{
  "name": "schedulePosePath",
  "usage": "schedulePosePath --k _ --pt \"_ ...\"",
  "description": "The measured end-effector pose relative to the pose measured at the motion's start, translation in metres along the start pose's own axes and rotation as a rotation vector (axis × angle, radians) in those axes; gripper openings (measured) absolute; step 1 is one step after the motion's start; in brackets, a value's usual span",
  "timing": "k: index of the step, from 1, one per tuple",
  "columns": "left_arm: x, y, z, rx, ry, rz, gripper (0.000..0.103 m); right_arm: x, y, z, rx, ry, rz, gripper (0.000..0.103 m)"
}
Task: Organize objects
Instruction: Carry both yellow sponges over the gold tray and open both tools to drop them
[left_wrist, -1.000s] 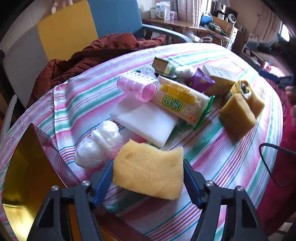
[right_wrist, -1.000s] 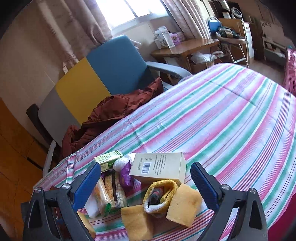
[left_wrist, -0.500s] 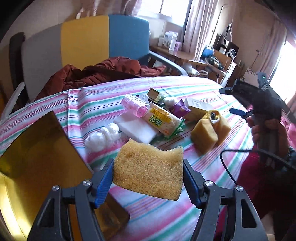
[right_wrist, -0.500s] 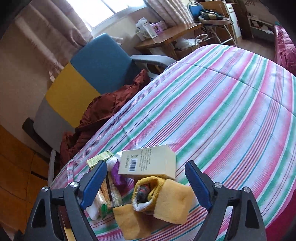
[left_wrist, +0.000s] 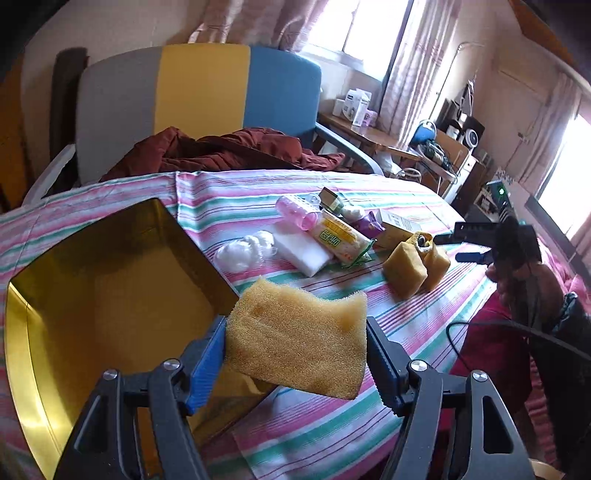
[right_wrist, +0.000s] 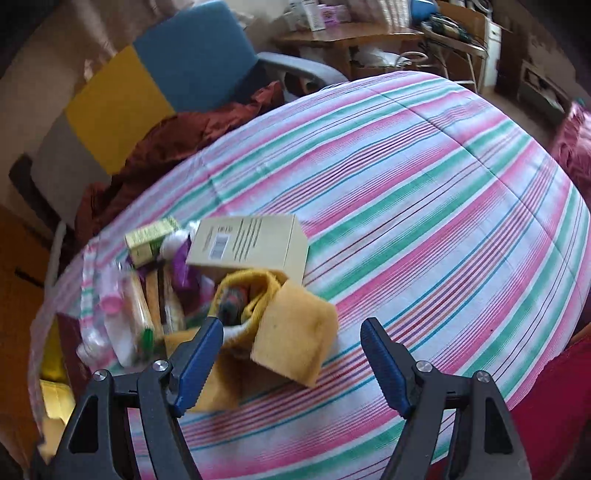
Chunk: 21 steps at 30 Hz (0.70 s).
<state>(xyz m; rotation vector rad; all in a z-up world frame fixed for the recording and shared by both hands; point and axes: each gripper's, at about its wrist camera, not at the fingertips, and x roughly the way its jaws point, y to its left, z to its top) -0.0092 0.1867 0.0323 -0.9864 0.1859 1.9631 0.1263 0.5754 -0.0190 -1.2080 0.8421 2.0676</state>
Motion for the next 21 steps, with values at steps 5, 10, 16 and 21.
schedulePosePath --k 5,10,16,21 --pt "-0.014 0.012 -0.010 -0.029 -0.015 0.012 0.072 0.001 -0.004 -0.011 -0.027 0.001 -0.049 0.036" --pt "-0.030 0.041 -0.021 -0.104 -0.038 0.057 0.072 -0.045 -0.008 -0.015 -0.023 -0.133 -0.037 0.036" --pt "-0.058 0.087 -0.047 -0.192 -0.042 0.182 0.073 -0.090 0.058 -0.019 -0.165 -0.234 0.112 0.036" --pt "-0.079 0.124 -0.074 -0.256 -0.036 0.314 0.073 -0.097 0.159 -0.045 -0.373 -0.234 0.313 0.036"
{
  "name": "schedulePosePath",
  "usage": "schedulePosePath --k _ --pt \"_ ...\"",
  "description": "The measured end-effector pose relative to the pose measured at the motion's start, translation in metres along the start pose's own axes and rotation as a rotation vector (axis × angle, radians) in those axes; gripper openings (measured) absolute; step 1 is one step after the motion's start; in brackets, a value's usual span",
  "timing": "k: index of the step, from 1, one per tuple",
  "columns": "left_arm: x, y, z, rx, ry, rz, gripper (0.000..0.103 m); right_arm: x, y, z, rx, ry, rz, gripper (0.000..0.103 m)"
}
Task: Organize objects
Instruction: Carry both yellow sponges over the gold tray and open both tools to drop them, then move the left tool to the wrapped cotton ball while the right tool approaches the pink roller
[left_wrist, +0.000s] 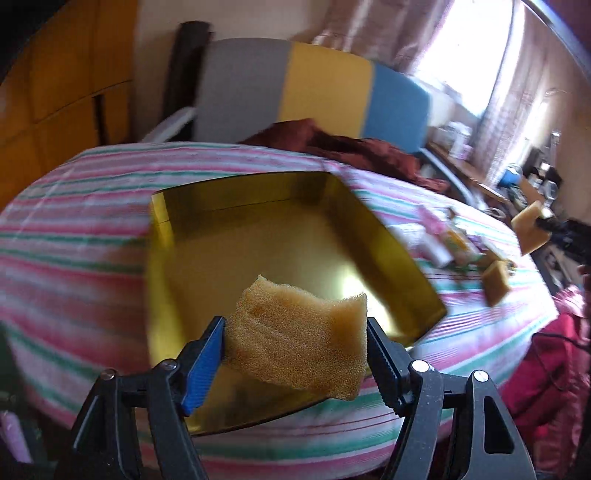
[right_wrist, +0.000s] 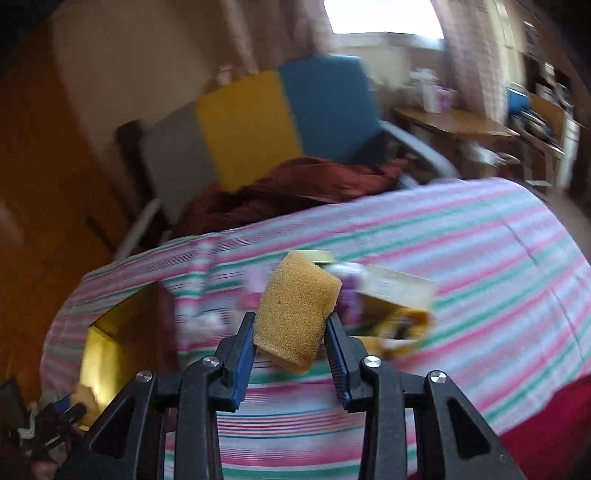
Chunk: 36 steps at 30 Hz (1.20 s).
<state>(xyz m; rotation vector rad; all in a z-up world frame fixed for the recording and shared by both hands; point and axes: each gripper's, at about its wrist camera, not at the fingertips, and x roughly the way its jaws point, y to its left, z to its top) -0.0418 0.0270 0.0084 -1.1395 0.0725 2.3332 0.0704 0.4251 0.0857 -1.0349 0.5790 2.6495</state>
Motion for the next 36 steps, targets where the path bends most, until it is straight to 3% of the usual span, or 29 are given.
schedulePosePath --k 6,8,11,12,15,21,25,27,36 --pt "-0.007 0.030 -0.018 -0.049 0.007 0.094 0.080 0.060 0.122 -0.035 -0.226 0.118 0.141 0.036" --pt "-0.015 0.035 -0.020 -0.051 -0.024 0.129 0.095 0.081 0.162 -0.054 -0.305 0.168 0.172 0.036" --pt "-0.027 0.041 -0.023 -0.058 -0.075 0.177 0.103 0.103 0.204 -0.078 -0.356 0.275 0.334 0.044" --pt "-0.029 0.042 -0.023 -0.062 -0.085 0.180 0.103 0.107 0.213 -0.084 -0.356 0.303 0.386 0.052" --pt "-0.025 0.044 -0.022 -0.062 -0.072 0.162 0.103 0.113 0.219 -0.096 -0.367 0.318 0.390 0.070" --pt "-0.016 0.032 -0.017 -0.064 -0.061 0.118 0.103 0.106 0.187 -0.099 -0.304 0.317 0.332 0.070" --pt "-0.009 0.018 -0.017 -0.001 -0.039 0.214 0.103 0.097 0.168 -0.096 -0.255 0.282 0.307 0.071" --pt "-0.011 0.017 -0.018 -0.006 -0.046 0.197 0.103 0.094 0.165 -0.098 -0.249 0.266 0.297 0.072" --pt "-0.028 0.018 -0.009 -0.078 -0.123 0.190 0.103 0.080 0.171 -0.103 -0.356 0.190 0.214 0.082"
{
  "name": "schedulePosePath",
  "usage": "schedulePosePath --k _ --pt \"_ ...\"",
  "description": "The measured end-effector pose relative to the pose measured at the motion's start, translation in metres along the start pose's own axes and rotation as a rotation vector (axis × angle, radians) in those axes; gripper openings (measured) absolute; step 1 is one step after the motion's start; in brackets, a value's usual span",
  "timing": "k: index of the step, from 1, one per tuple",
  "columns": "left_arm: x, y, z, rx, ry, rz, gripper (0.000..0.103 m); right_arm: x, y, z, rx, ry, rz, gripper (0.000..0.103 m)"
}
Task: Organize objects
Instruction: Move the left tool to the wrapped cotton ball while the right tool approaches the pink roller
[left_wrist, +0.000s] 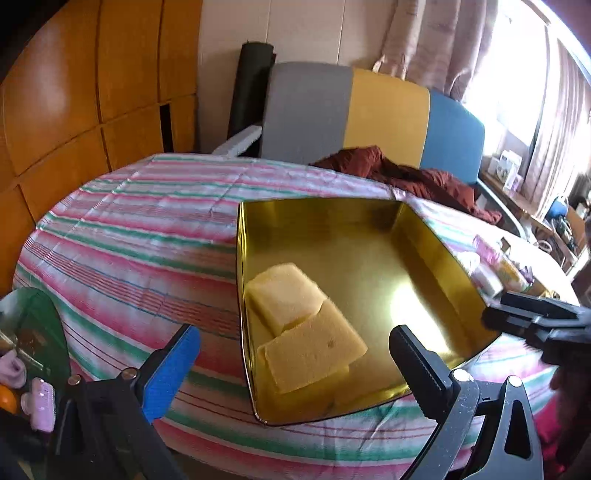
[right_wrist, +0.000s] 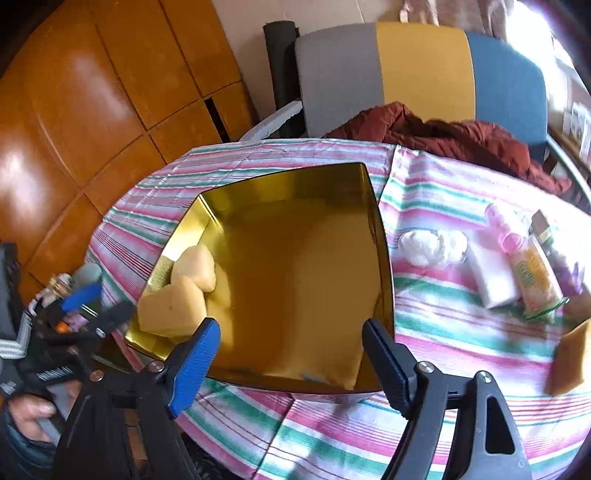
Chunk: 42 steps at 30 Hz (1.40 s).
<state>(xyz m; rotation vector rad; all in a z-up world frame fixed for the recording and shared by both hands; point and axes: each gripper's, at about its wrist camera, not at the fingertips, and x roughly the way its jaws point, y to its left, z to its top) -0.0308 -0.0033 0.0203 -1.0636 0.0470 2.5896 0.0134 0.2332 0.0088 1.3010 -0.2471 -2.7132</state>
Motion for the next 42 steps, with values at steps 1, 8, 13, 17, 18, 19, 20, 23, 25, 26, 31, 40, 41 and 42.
schedulePosePath --k 1,8,13,17,18,19,20,23,25,26,31,40,41,42 --pt "-0.003 -0.003 0.002 0.001 -0.016 0.004 0.103 0.000 0.002 0.000 -0.014 -0.005 -0.014 0.084" --pt "-0.012 -0.024 0.008 0.040 -0.067 0.017 0.103 -0.005 0.001 -0.004 -0.068 -0.045 -0.118 0.092" --pt "-0.012 -0.047 0.004 0.097 -0.060 -0.004 0.103 -0.011 -0.016 -0.005 -0.026 -0.069 -0.170 0.103" --pt "-0.010 -0.061 0.001 0.121 -0.044 -0.035 0.103 -0.022 -0.039 -0.004 0.014 -0.090 -0.224 0.103" --pt "-0.009 -0.063 0.001 0.126 -0.040 -0.042 0.103 -0.024 -0.046 -0.004 0.023 -0.094 -0.238 0.103" --pt "-0.008 -0.067 0.000 0.137 -0.035 -0.052 0.103 -0.028 -0.053 -0.003 0.031 -0.101 -0.252 0.103" --pt "-0.007 -0.070 -0.001 0.145 -0.032 -0.059 0.103 -0.032 -0.062 -0.003 0.041 -0.107 -0.274 0.103" --pt "-0.005 -0.076 -0.002 0.161 -0.023 -0.076 0.103 -0.044 -0.090 0.002 0.076 -0.118 -0.338 0.103" --pt "-0.003 -0.080 -0.001 0.165 -0.014 -0.084 0.103 -0.055 -0.118 0.006 0.122 -0.129 -0.380 0.103" --pt "-0.002 -0.080 -0.001 0.166 -0.012 -0.088 0.103 -0.059 -0.129 0.009 0.144 -0.134 -0.395 0.103" --pt "0.005 -0.087 0.000 0.180 0.005 -0.099 0.103 -0.080 -0.206 0.015 0.274 -0.141 -0.489 0.103" --pt "0.017 -0.119 0.010 0.245 0.037 -0.133 0.103 -0.088 -0.302 -0.022 0.543 -0.116 -0.494 0.103" --pt "0.019 -0.126 0.012 0.258 0.042 -0.140 0.103 -0.090 -0.302 -0.021 0.547 -0.134 -0.482 0.103" --pt "0.020 -0.131 0.014 0.269 0.043 -0.146 0.103 -0.093 -0.301 -0.020 0.536 -0.144 -0.488 0.103"
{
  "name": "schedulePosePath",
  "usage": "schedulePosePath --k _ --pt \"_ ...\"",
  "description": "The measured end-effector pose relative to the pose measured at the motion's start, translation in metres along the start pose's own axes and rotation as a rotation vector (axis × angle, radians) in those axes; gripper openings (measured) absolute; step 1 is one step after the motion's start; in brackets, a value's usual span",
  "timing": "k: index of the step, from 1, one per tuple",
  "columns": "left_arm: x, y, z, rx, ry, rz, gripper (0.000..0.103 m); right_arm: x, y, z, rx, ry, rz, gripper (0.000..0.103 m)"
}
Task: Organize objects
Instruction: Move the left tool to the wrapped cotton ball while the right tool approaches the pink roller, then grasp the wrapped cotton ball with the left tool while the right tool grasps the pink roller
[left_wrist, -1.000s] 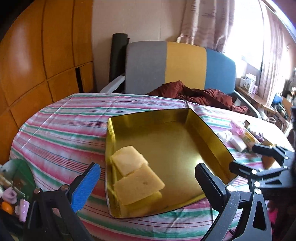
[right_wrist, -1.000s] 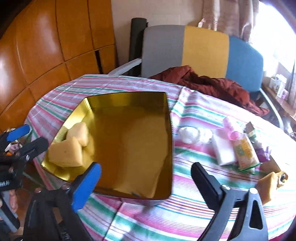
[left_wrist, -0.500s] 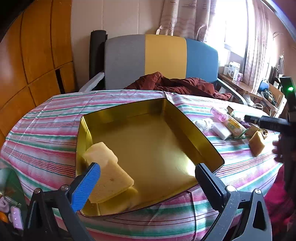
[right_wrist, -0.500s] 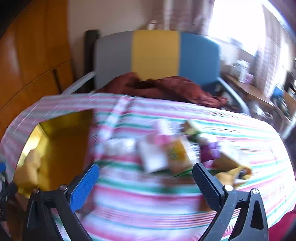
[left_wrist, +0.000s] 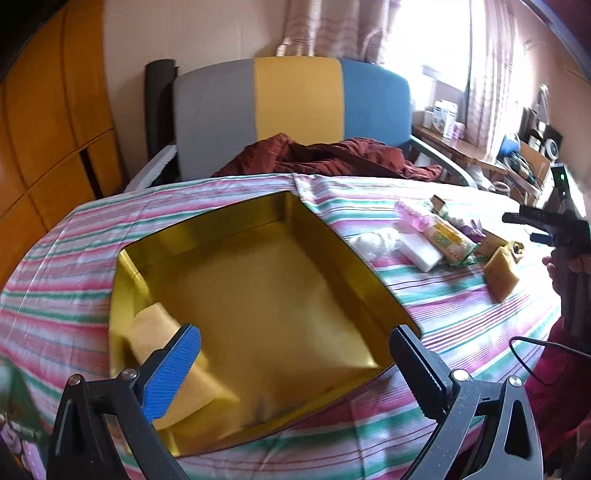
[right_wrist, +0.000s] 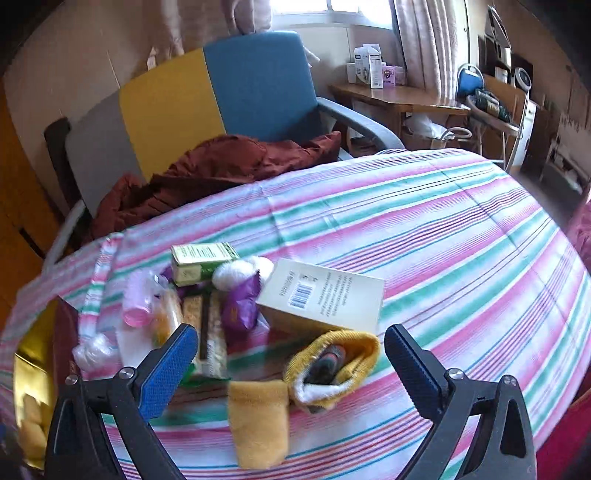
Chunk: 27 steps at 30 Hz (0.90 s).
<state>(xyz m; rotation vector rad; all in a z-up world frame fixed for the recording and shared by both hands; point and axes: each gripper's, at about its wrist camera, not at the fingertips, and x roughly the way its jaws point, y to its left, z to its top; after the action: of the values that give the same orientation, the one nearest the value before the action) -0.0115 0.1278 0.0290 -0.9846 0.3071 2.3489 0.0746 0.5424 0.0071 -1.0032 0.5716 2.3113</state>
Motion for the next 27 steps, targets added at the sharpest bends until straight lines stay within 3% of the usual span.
schedulePosePath --k 8,13,18,22,27 --pt "0.025 -0.040 0.045 0.087 0.024 -0.064 0.103 -0.011 0.015 -0.004 -0.078 -0.043 0.019 0.103" --pt "0.053 -0.063 0.075 0.143 0.073 -0.109 0.094 -0.015 0.019 -0.004 -0.090 -0.052 0.041 0.103" --pt "0.089 -0.087 0.093 0.237 0.105 -0.097 0.091 -0.018 0.019 -0.005 -0.089 -0.051 0.066 0.103" --pt "0.131 -0.099 0.099 0.309 0.177 -0.075 0.084 -0.019 0.019 -0.005 -0.088 -0.052 0.082 0.103" --pt "0.171 -0.101 0.099 0.319 0.264 -0.057 0.077 -0.018 0.022 -0.006 -0.092 -0.048 0.095 0.103"
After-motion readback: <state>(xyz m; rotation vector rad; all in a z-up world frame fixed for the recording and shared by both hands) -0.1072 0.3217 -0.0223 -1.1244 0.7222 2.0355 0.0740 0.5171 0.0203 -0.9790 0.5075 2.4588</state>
